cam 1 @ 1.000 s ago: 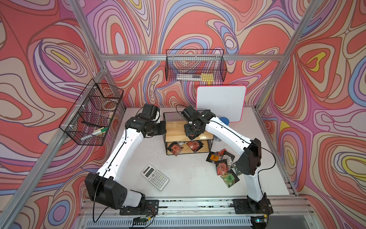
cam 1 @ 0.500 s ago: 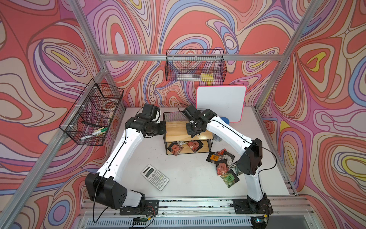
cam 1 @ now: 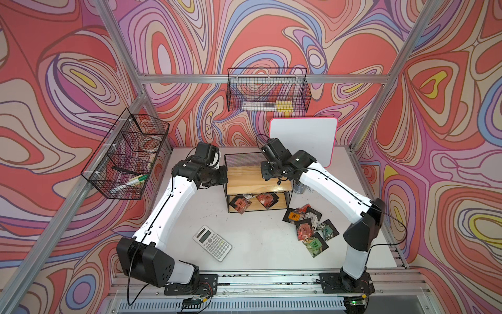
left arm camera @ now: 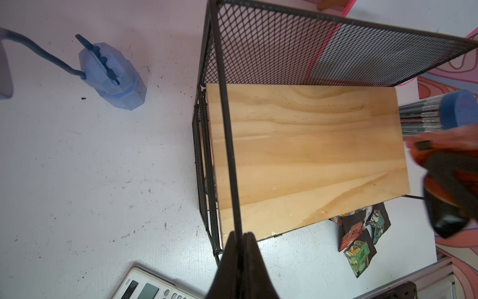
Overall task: Remove the tea bags from the shelf
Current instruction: Pick up the tea bag from the shelf, then place the tea bag at the center of the board.
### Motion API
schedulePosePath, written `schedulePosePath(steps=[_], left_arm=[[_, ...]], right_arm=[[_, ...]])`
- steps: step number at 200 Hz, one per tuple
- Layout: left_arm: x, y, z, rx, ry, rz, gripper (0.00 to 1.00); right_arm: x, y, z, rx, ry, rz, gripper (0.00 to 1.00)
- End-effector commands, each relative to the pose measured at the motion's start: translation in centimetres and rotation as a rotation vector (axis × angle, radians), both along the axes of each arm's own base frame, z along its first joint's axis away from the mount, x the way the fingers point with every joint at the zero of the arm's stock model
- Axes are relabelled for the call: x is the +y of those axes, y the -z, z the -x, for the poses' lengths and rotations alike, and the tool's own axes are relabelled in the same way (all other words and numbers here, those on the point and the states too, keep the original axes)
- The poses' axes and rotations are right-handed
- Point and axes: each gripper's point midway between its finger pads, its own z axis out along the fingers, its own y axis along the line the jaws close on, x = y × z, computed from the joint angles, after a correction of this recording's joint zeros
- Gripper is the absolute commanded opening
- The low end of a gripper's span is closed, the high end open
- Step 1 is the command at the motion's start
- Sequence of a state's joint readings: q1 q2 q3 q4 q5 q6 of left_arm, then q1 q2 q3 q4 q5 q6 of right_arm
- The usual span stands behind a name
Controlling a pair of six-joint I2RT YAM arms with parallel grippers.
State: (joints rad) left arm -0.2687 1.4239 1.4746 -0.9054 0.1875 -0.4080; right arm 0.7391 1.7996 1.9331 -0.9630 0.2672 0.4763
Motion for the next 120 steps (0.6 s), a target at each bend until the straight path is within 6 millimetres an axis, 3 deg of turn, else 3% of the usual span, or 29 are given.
schedulePosePath(steps=[1, 31, 64, 120], left_arm=[[0.1, -0.7, -0.1, -0.011, 0.0, -0.004, 0.0], [0.1, -0.7, -0.1, -0.012, 0.0, -0.005, 0.0], [0.1, -0.7, -0.1, -0.011, 0.0, -0.005, 0.0], [0.0, -0.6, -0.2, -0.007, 0.0, -0.001, 0.0]], right_arm=[[-2.8, -5.5, -0.8, -0.177, 0.121, -0.084, 0.05], [-8.0, -7.2, -0.5, -0.217, 0.283, -0.156, 0.04], [-13.0, -7.1, 0.1, -0.209, 0.417, -0.188, 0.03], [-15.9, -6.3, 1.4, -0.18, 0.476, -0.156, 0.03]])
